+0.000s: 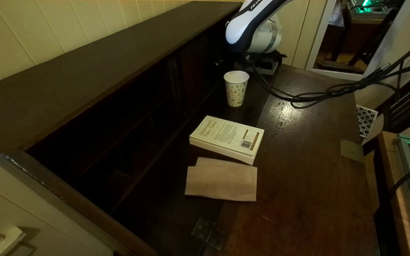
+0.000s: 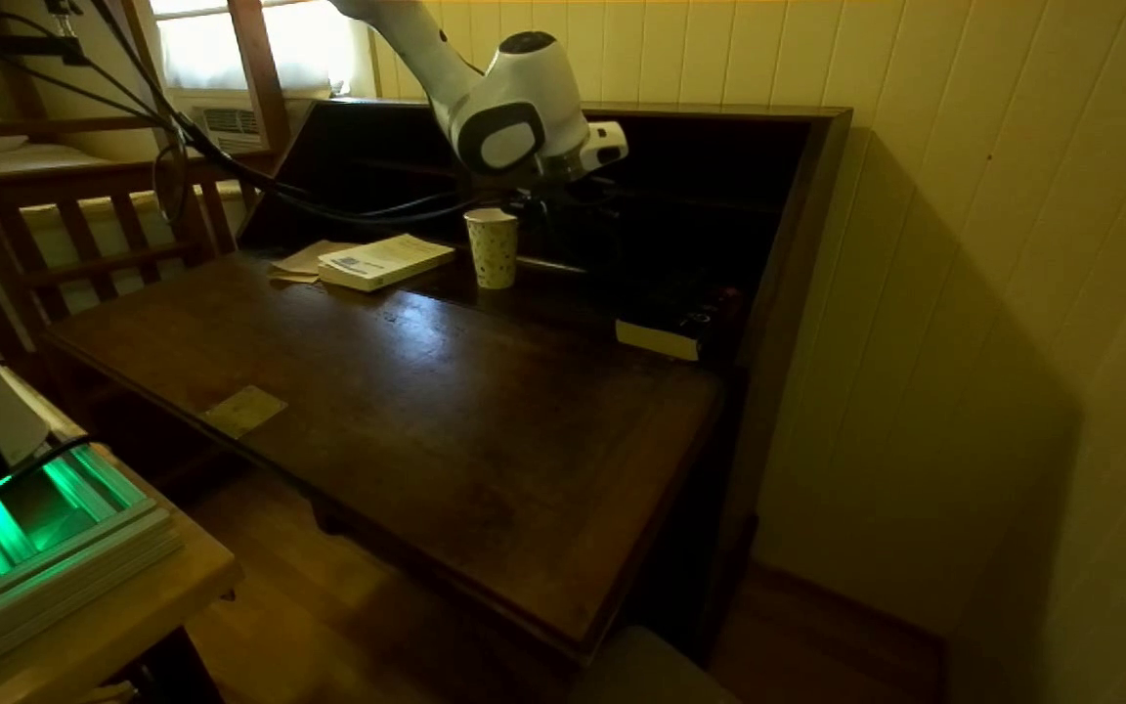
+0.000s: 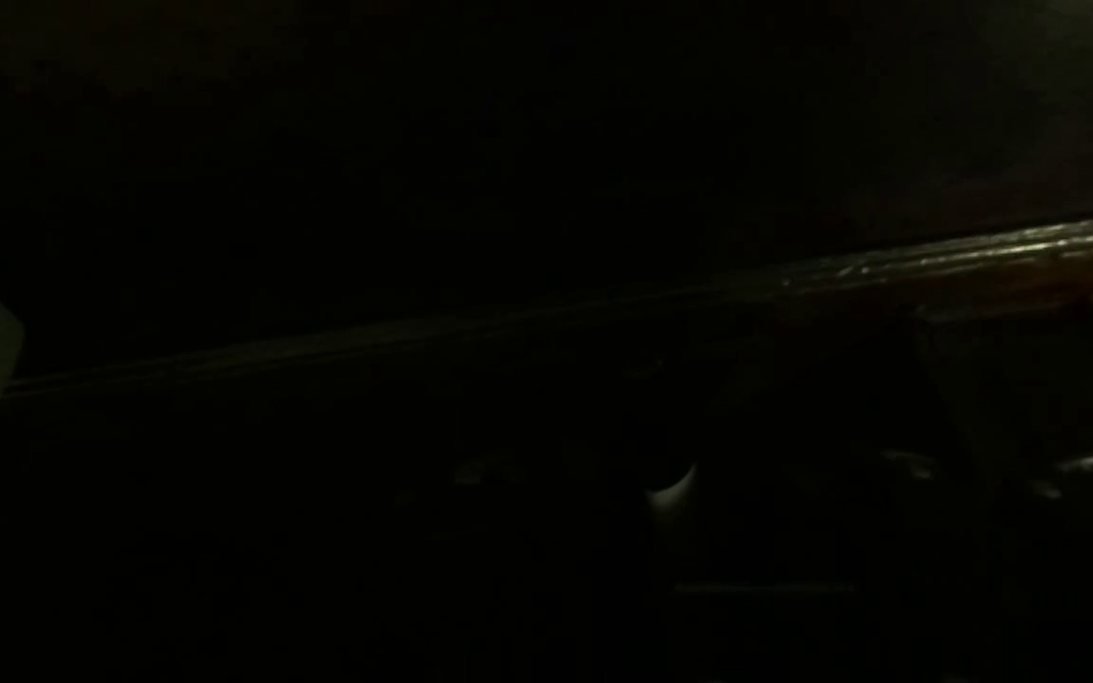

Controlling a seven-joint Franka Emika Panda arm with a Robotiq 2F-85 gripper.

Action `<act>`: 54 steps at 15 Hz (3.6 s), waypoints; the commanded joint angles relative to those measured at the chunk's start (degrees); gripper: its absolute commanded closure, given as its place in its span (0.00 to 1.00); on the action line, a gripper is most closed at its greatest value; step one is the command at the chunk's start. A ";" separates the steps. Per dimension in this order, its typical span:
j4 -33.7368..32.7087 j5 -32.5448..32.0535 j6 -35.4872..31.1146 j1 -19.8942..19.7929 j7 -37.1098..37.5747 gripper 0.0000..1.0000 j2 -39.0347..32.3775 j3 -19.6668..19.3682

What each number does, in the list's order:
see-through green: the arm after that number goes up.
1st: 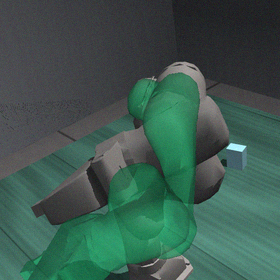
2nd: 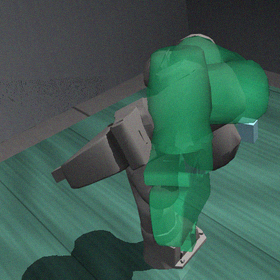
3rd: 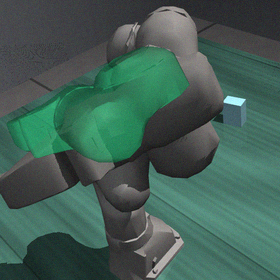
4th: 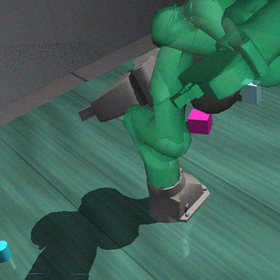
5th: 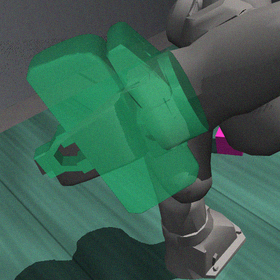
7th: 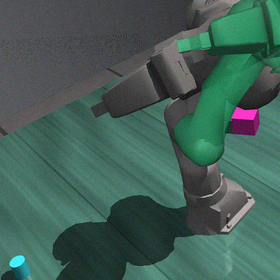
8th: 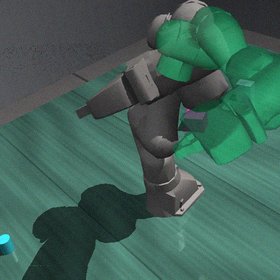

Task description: Put the marker inside the cup

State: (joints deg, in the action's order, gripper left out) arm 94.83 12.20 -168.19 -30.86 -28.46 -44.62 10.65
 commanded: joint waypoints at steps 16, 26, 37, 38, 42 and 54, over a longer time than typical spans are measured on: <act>-0.89 -3.40 2.62 0.38 2.62 1.00 0.00 -1.17; 3.96 -2.72 2.30 0.89 3.77 1.00 3.79 -0.67; 5.22 -2.68 1.16 2.97 7.07 0.33 4.92 -2.71; 5.05 -2.67 1.21 3.07 7.29 0.27 4.90 -2.87; 4.15 -2.98 1.45 4.30 8.90 0.71 4.61 -4.68; 1.05 -3.36 2.18 8.29 14.70 0.51 2.49 -10.09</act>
State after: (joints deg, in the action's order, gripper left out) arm 97.27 10.27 -167.05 -23.88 -17.02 -41.45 2.00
